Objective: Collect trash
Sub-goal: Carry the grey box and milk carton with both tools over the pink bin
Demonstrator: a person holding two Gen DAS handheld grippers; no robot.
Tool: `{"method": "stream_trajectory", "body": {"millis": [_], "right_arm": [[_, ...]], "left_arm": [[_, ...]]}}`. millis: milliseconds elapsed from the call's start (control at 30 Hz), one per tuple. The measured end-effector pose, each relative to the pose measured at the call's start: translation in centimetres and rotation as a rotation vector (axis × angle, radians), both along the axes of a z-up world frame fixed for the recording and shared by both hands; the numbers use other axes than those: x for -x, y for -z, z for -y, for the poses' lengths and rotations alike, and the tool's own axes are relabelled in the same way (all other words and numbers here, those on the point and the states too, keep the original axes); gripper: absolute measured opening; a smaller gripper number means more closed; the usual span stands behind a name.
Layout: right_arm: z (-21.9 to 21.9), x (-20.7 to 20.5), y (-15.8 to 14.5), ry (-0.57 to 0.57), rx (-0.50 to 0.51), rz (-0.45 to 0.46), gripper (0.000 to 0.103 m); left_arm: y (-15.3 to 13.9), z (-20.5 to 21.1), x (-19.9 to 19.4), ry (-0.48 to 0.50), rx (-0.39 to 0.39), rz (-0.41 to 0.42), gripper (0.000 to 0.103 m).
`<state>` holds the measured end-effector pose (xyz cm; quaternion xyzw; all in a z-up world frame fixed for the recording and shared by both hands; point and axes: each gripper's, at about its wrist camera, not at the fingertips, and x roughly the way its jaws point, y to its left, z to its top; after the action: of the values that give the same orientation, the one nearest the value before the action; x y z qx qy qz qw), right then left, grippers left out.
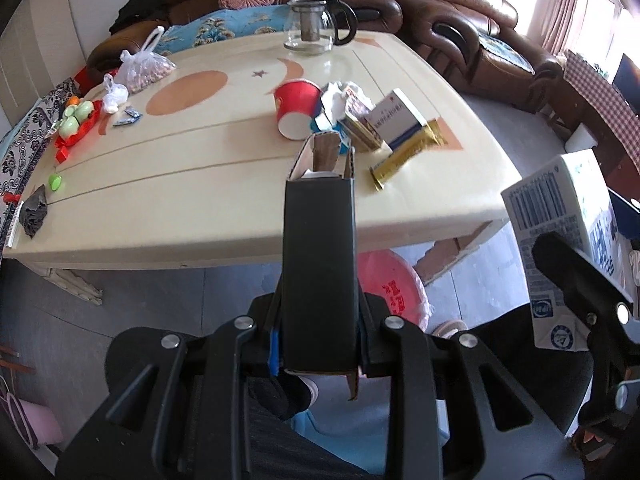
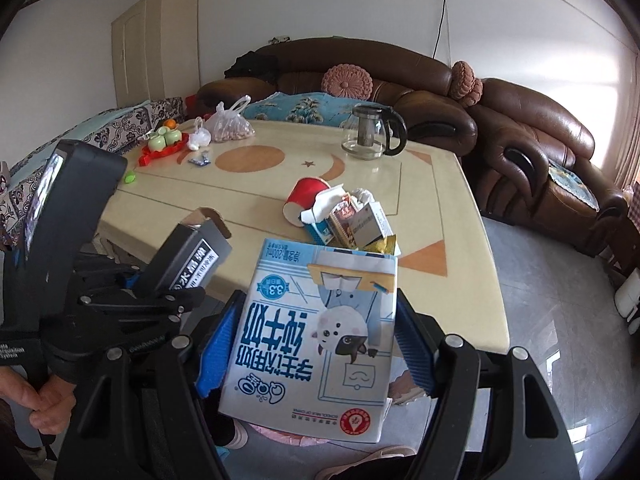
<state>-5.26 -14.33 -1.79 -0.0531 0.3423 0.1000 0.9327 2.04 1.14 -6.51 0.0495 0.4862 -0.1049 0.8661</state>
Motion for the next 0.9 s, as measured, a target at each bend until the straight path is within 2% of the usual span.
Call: {"method": "stream_trajectory", "body": {"millis": [400,900], "right_arm": [[-0.1,-1.3,5.1,-0.003,0.001,-0.108,0.07],[0.9,-4.5,13.0,0.026,0.0,-0.259,0.07]], "left_arm": [[4.2,1.4,-0.7,0.034,-0.006,-0.071,0.027],[12.4,2.1,-2.6,0.052,-0.015,-0.23,0.027]]}}
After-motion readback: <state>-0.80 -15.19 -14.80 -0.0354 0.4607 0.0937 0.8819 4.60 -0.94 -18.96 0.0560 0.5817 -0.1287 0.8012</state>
